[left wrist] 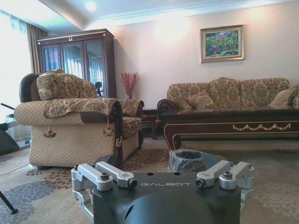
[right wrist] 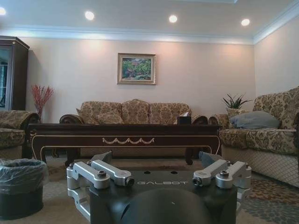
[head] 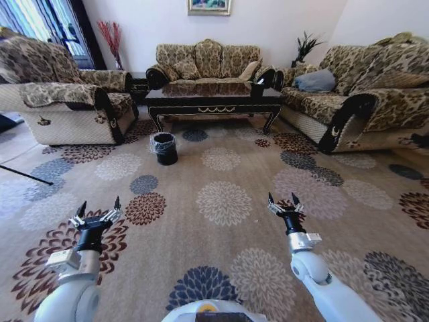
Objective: Move to the front of the table and pick up the trash from the floor, then place it into the trash bin.
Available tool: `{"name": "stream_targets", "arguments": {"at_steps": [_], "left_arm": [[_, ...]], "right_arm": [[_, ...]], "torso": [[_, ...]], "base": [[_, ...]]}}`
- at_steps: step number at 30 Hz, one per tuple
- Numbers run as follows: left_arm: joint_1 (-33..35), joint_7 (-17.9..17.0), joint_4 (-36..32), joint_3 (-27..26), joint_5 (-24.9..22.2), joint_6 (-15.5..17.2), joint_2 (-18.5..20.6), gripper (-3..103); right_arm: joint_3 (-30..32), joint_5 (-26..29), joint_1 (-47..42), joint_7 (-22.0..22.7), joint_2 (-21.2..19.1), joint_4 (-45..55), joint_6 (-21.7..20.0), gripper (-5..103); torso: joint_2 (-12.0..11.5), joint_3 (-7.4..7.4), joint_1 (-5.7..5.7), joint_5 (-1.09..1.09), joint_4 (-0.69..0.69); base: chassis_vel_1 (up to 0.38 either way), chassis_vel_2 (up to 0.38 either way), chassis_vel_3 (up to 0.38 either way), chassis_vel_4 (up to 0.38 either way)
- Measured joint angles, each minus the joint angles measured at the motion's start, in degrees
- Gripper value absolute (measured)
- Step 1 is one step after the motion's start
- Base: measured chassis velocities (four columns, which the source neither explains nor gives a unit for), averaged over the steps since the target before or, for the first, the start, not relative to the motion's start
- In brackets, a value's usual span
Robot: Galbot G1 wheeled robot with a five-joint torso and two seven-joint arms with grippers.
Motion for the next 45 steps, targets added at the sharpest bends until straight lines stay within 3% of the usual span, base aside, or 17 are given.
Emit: {"name": "stream_targets", "arguments": {"at_steps": [45], "left_arm": [[0.48, -0.18, -0.45, 0.83, 2.15, -0.66, -1.69, 100]], "right_arm": [[1.18, 0.19, -0.91, -2.56, 0.14, 0.13, 2.05, 100]], "torso": [[0.01, 0.0, 0.0, 0.0, 0.0]], "base": [[0.05, -0.001, -0.055, 0.005]]}}
